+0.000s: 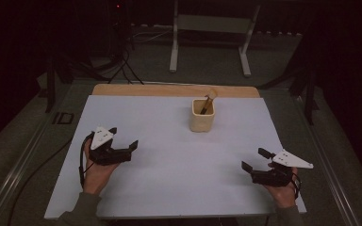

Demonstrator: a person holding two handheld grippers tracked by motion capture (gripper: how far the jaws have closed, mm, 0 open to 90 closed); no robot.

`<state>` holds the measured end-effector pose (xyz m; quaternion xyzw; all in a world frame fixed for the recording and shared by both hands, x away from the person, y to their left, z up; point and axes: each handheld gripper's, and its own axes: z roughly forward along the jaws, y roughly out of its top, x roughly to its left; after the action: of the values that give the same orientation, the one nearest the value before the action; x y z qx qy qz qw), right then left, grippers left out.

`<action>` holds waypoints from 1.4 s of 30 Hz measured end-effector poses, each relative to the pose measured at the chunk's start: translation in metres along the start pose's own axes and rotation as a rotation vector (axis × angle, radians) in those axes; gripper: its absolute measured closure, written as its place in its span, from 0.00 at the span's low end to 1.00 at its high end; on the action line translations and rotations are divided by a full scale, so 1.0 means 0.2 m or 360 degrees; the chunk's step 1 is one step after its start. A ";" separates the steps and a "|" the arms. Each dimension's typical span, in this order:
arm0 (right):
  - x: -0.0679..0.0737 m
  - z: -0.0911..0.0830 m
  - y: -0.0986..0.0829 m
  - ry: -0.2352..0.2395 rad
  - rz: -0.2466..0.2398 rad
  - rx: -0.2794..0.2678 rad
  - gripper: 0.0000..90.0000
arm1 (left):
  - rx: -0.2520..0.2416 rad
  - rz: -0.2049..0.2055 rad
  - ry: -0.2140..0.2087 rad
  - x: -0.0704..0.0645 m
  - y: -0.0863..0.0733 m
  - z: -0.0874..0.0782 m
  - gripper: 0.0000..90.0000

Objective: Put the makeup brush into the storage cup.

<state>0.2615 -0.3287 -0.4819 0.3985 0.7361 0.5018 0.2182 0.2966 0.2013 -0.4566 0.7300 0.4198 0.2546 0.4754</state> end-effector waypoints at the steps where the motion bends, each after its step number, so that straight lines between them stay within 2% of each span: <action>1: 0.00 0.00 0.00 -0.0001 0.0001 0.0000 0.11 | 0.0000 -0.0006 0.0011 0.01 -0.01 -0.02 0.09; 10: -0.01 0.00 0.00 -0.0010 0.0005 -0.0008 0.11 | -0.0024 -0.0028 0.0068 0.05 -0.11 -0.15 0.09; 17: -0.01 0.00 0.00 -0.0010 0.0007 -0.0008 0.11 | -0.0011 -0.0019 0.0108 0.07 -0.17 -0.21 0.09; 25: -0.02 -0.01 0.00 -0.0029 0.0004 -0.0009 0.11 | -0.0031 -0.0047 0.0149 0.09 -0.21 -0.29 0.09; 31: -0.02 -0.02 0.00 -0.0038 0.0004 -0.0015 0.11 | -0.0051 -0.0055 0.0166 0.10 -0.22 -0.33 0.09; 42: -0.03 -0.03 0.00 -0.0054 0.0007 -0.0023 0.11 | -0.0102 -0.0108 0.0209 0.15 -0.24 -0.39 0.09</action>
<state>0.2614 -0.3372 -0.4813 0.4068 0.7279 0.5007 0.2324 0.2331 0.2733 -0.4688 0.6814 0.4664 0.2990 0.4782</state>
